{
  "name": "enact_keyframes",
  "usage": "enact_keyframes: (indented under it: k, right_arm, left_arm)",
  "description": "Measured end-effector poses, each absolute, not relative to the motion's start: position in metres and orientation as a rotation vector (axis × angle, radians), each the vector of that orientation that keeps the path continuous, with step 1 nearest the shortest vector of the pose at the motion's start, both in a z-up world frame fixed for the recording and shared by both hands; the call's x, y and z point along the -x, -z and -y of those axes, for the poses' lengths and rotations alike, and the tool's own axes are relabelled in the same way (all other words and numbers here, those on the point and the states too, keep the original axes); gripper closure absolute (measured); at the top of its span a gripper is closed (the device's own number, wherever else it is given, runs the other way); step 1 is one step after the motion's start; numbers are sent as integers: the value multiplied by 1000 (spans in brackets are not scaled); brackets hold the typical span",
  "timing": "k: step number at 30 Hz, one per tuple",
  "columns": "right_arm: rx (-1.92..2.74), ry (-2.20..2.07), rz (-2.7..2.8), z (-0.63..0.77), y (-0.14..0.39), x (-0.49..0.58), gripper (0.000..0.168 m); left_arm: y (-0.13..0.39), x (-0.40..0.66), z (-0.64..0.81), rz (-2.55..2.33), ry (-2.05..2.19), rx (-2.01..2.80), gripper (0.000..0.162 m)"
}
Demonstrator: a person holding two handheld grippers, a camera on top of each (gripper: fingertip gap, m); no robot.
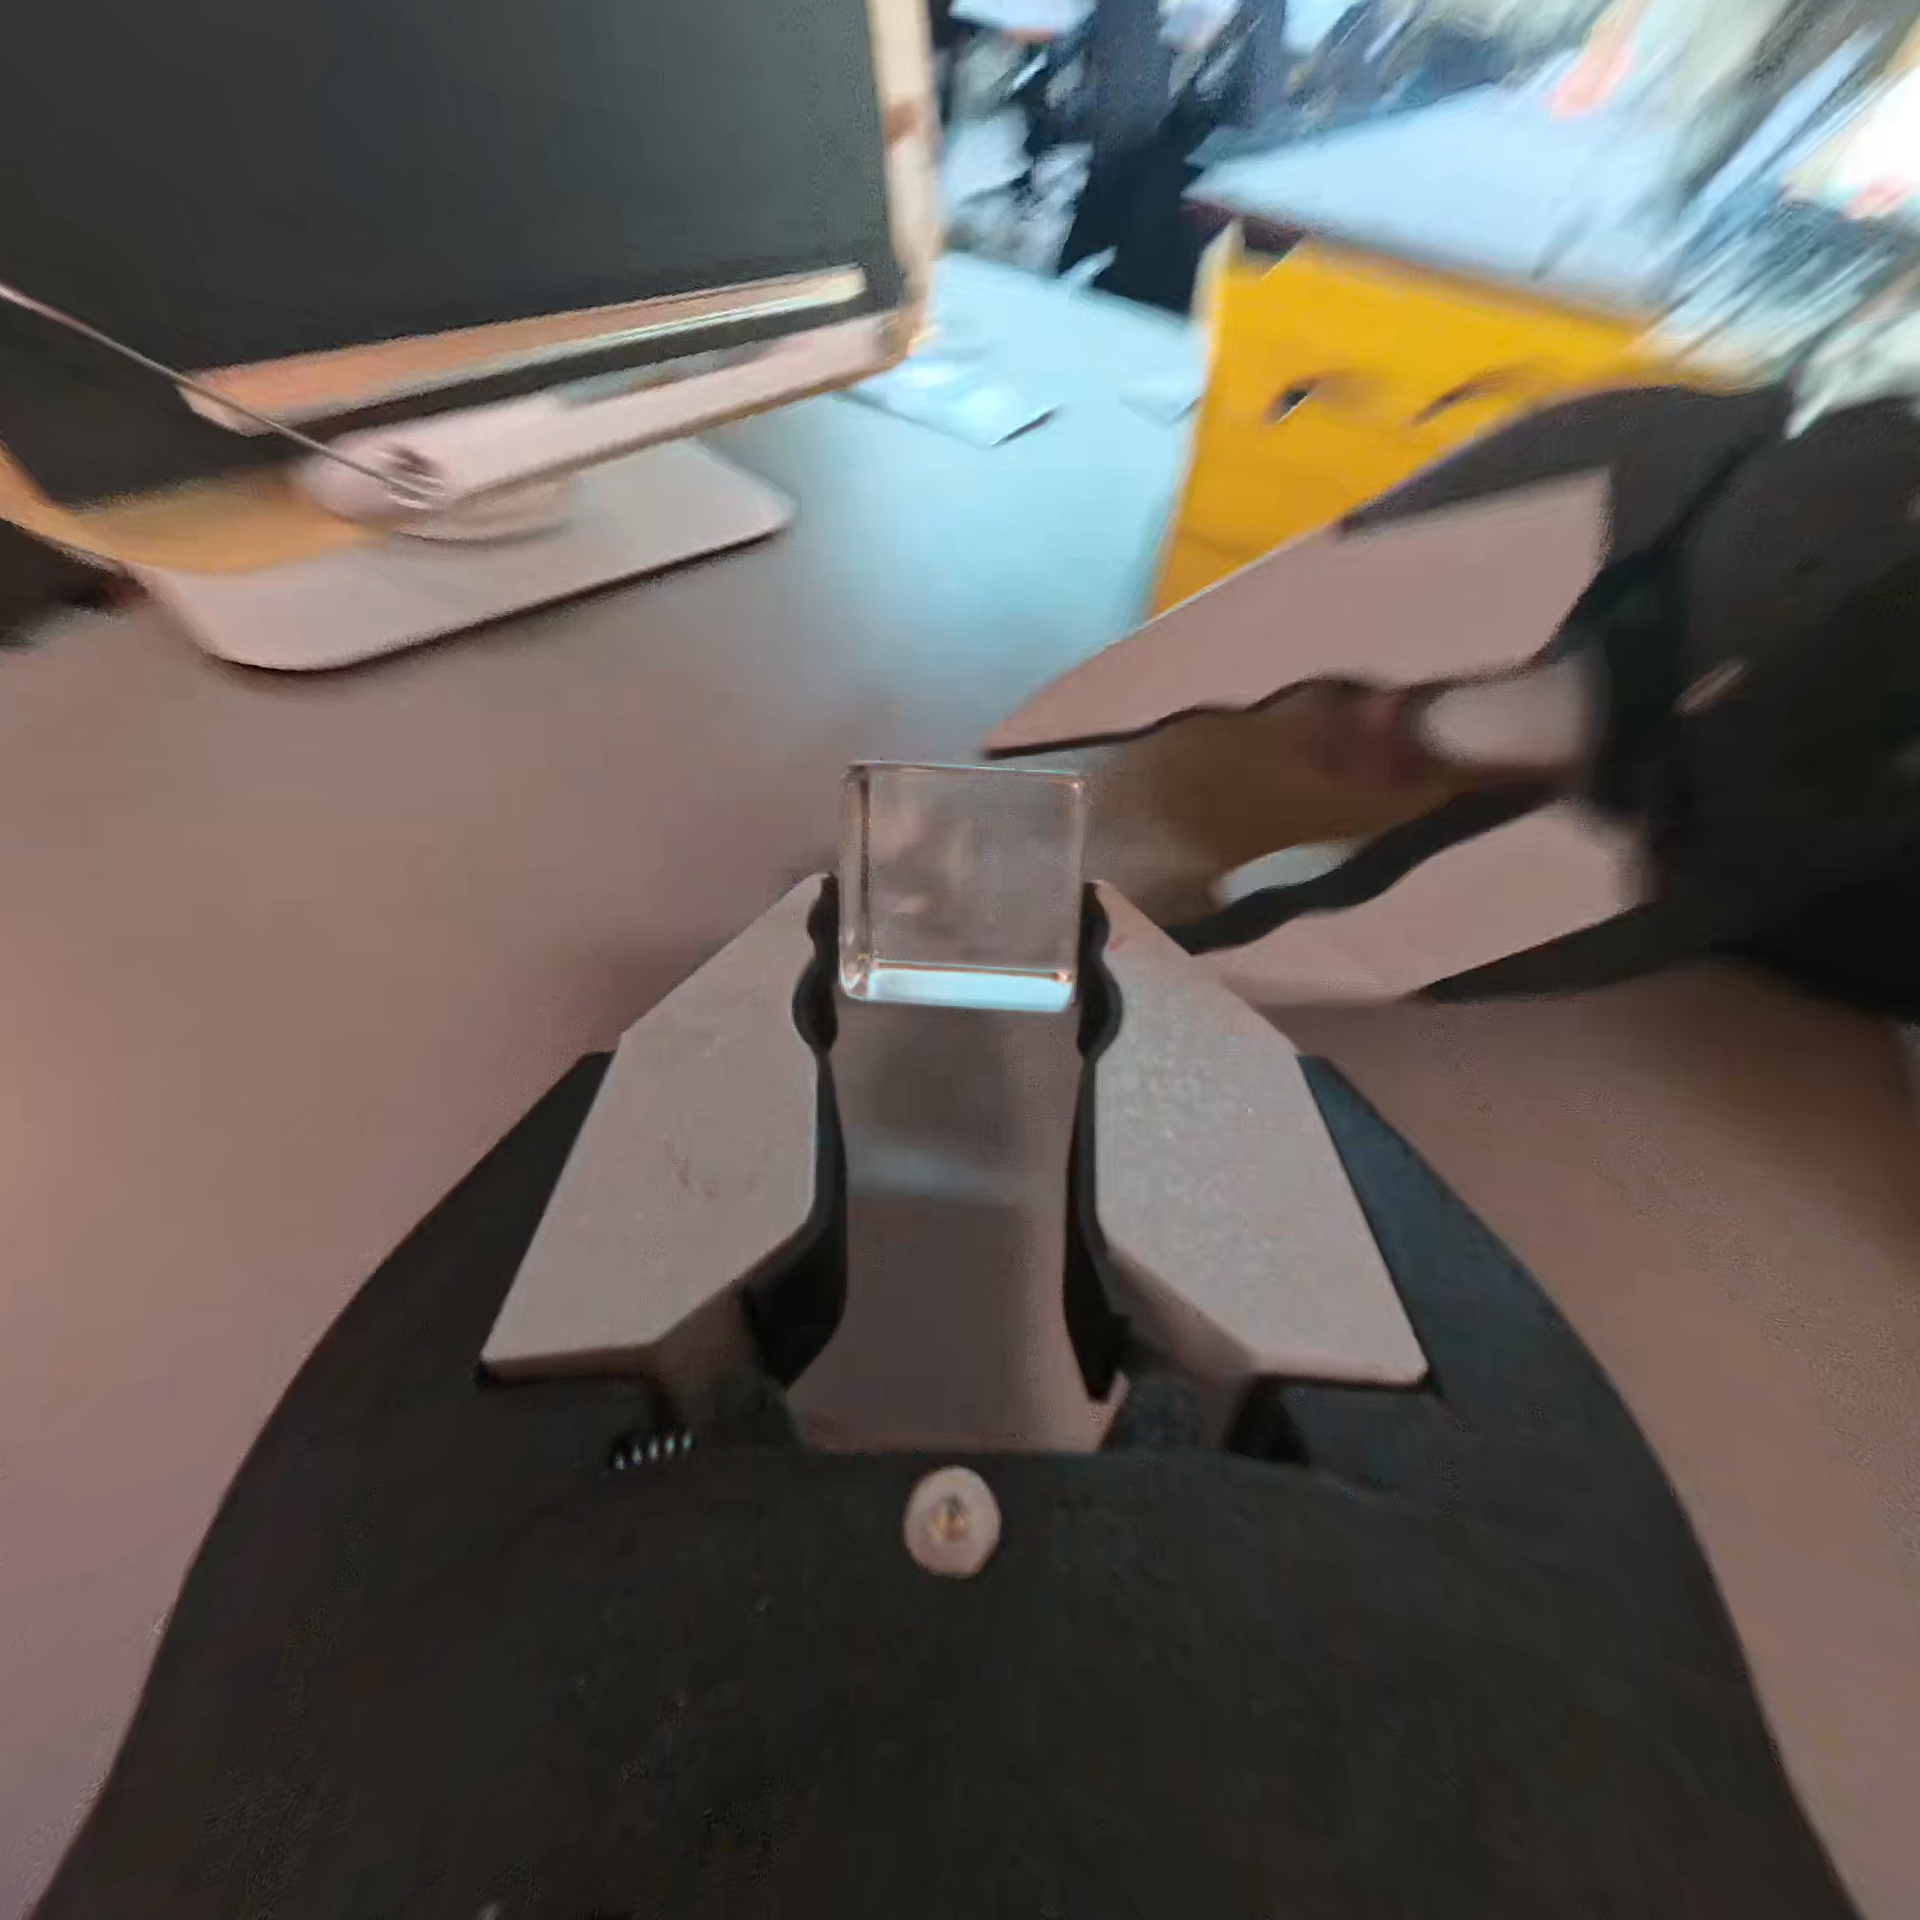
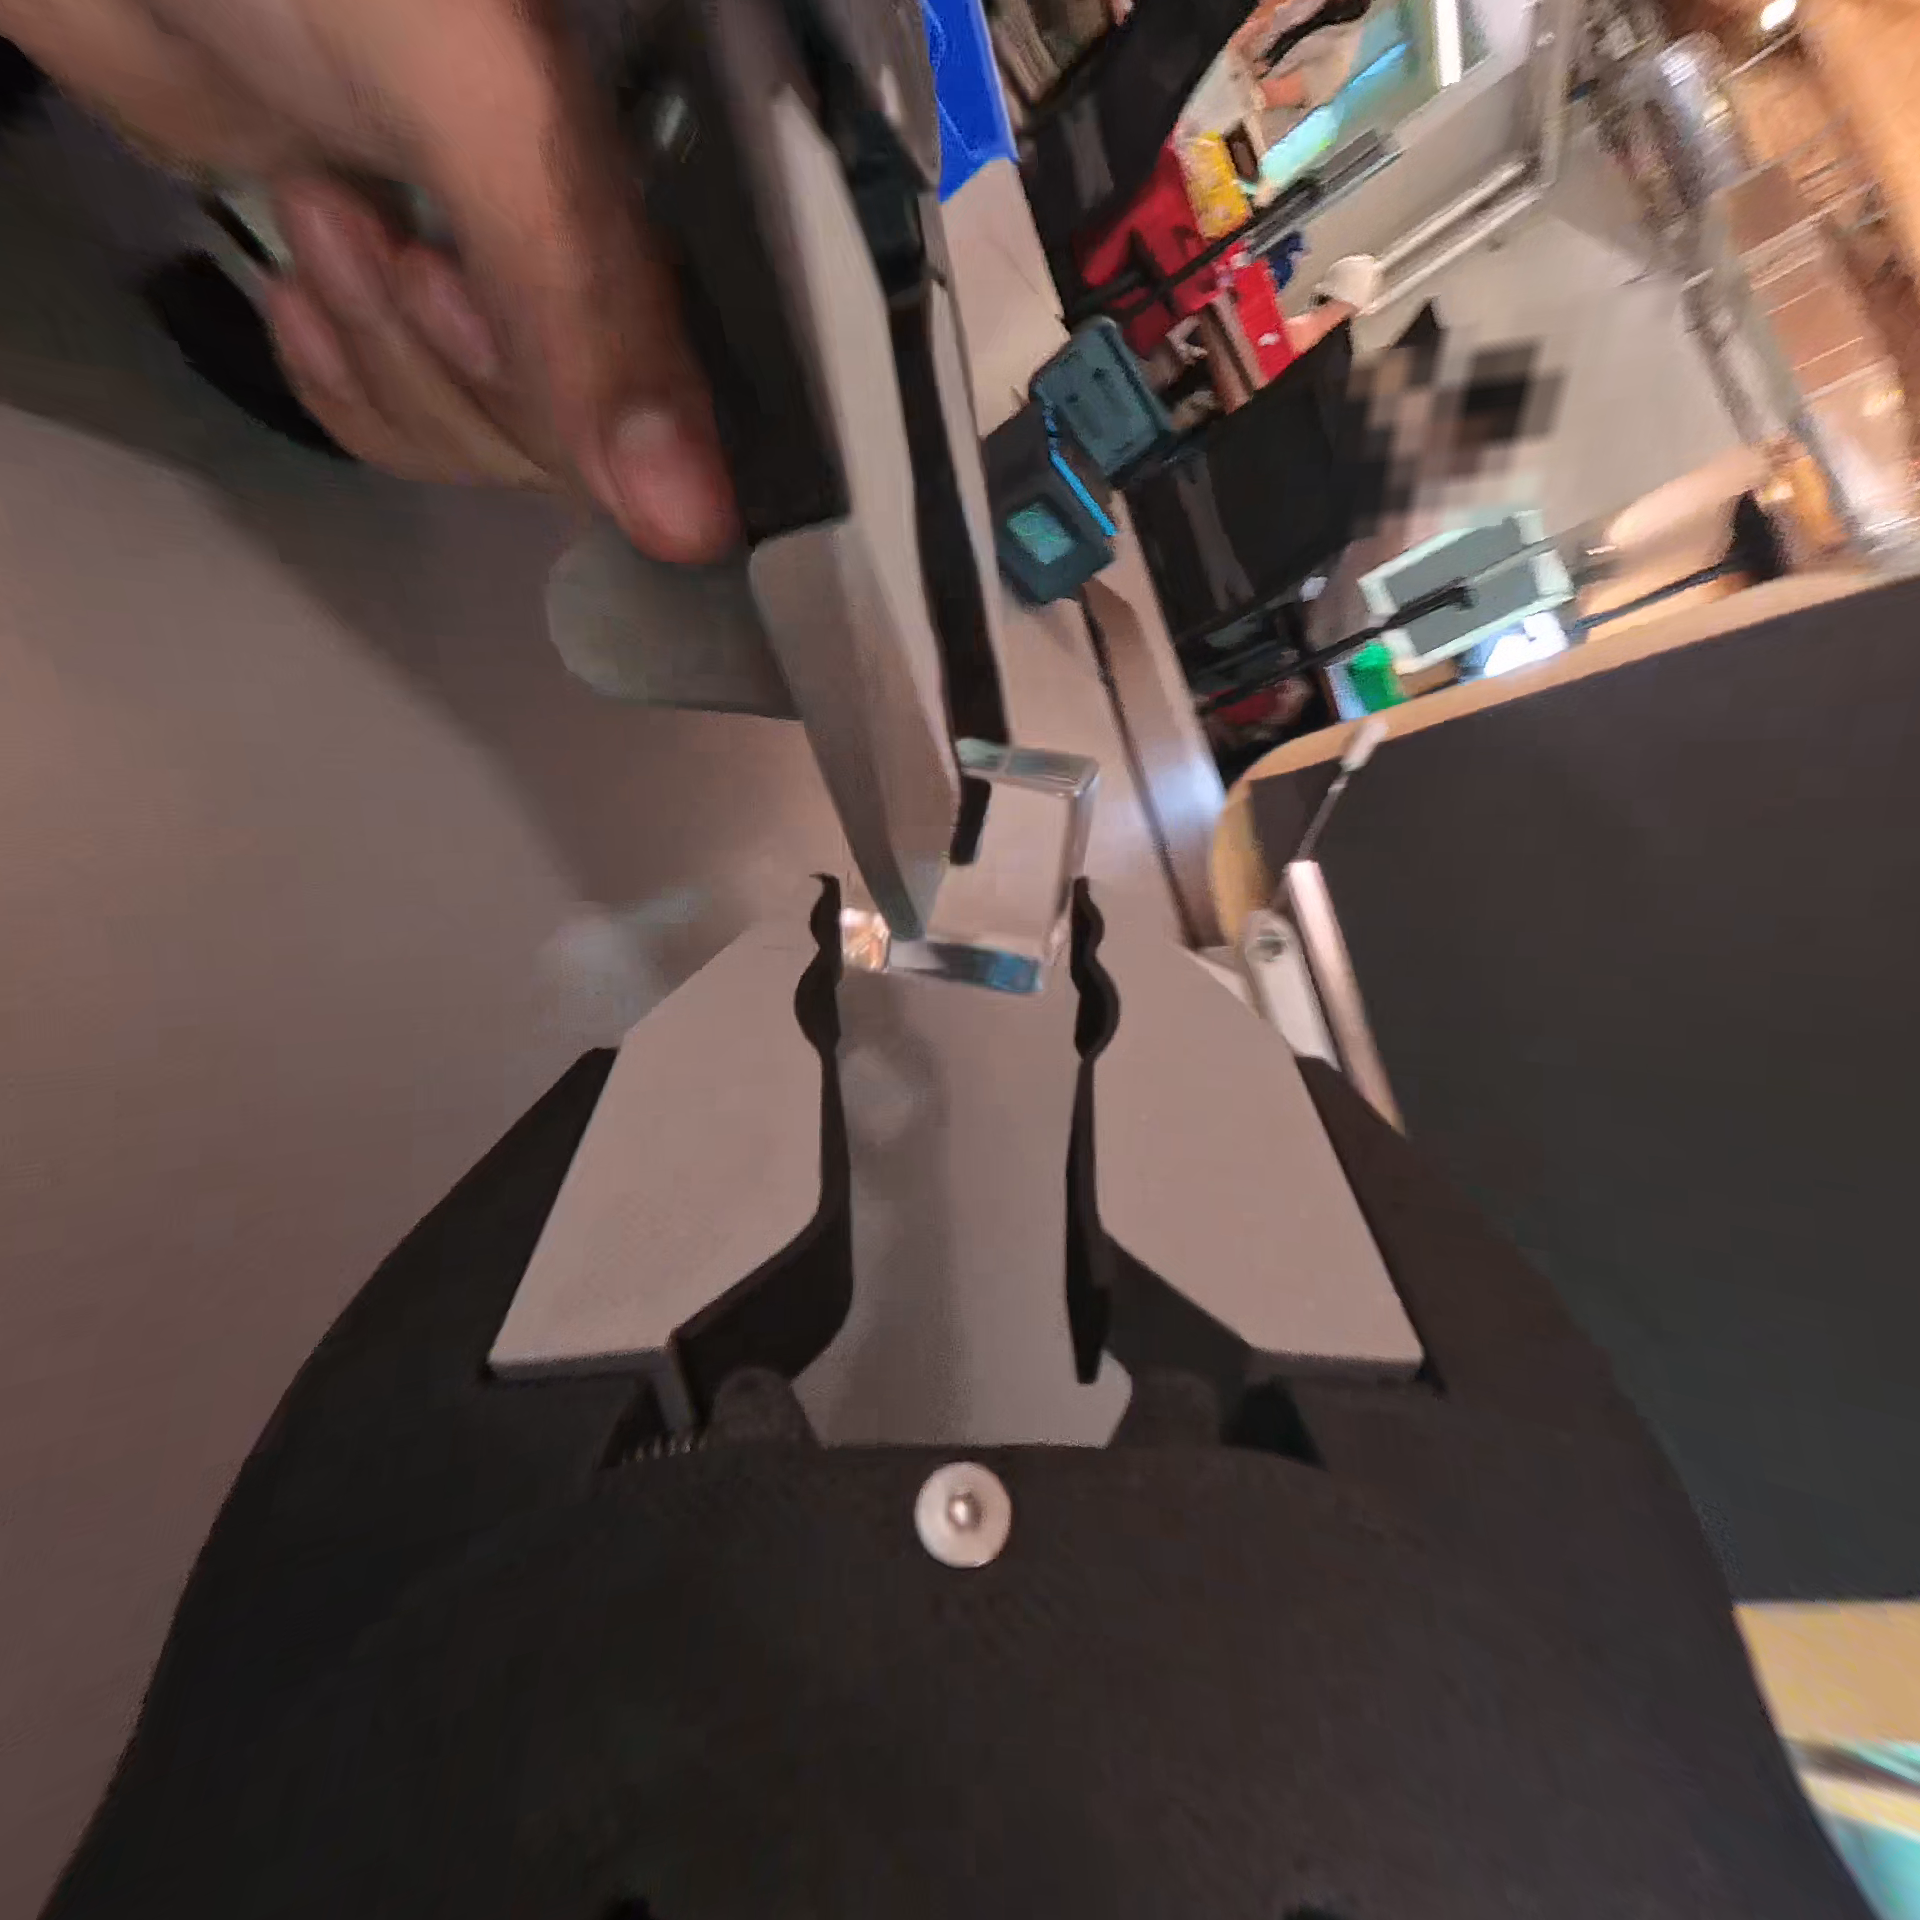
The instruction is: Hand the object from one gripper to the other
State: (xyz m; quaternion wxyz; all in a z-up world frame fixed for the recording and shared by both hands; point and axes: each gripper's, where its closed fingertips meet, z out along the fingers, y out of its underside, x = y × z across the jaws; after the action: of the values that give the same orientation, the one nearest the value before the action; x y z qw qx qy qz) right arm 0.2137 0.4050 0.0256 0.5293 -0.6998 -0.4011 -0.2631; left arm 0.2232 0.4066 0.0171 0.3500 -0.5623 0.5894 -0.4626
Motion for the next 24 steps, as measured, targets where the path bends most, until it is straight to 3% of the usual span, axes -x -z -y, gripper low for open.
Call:
enact_keyframes:
  k: [1, 6, 10, 17, 22, 24]
  right_arm:
    - [1703, 515, 928, -401, -25, -213, 129]
    - [1835, -151, 552, -393, -39, -226, 106]
    - [1835, -598, 300, -395, -44, -224, 102]
    - [1980, -603, 203, -406, -9, -234, 107]
    - [2028, -526, 245, -409, 4, -230, 110]
    - [2033, -472, 255, -411, 5, -232, 113]
  left_arm:
    - [-11, -223, -418, -1556, 994, 1404, 119]
    - [-14, -224, -431, -1584, 417, 1052, 119]
    - [-57, -222, -403, -1453, 418, 759, 162]
    - [-35, -212, -441, -1462, 676, 1148, 162]
    - [-61, -192, -479, -1203, 662, 1287, 161]
    - [-55, -188, -494, -1151, 647, 1379, 146]
